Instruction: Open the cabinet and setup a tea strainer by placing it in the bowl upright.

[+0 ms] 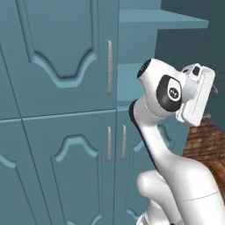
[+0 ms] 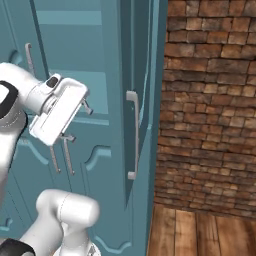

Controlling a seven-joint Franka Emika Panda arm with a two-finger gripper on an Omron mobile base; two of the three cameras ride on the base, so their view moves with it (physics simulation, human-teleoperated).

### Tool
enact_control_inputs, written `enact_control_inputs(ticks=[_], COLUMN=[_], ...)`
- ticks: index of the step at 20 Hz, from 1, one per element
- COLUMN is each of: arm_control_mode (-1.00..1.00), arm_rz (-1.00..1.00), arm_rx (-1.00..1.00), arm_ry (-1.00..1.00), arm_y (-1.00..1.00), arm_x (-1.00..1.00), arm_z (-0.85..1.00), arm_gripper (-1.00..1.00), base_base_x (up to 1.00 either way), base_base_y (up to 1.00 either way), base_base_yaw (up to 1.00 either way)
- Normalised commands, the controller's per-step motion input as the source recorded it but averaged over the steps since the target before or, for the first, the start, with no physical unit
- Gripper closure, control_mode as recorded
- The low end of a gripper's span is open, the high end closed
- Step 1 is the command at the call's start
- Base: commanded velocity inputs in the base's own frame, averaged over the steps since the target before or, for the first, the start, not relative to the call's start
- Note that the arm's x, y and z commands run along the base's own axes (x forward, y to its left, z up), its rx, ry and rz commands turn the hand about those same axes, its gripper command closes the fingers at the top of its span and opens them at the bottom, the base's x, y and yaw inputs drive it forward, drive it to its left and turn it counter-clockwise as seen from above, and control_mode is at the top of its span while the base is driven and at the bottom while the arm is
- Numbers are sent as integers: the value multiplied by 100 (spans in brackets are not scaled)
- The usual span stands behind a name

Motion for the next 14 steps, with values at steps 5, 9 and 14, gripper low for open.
enact_control_inputs(ticks=[5,9,14], arm_control_mode=[-100,-100,-100], arm_rz=[0,0,0], arm_rx=[65,71,82], arm_ry=[-53,-72,-52], arm_y=[60,53,23], arm_x=[43,32,19], arm_z=[-5,-5,5], arm_gripper=[-100,-100,-100], base_base_x=[0,0,0], base_base_y=[0,0,0], base_base_yaw=[0,0,0])
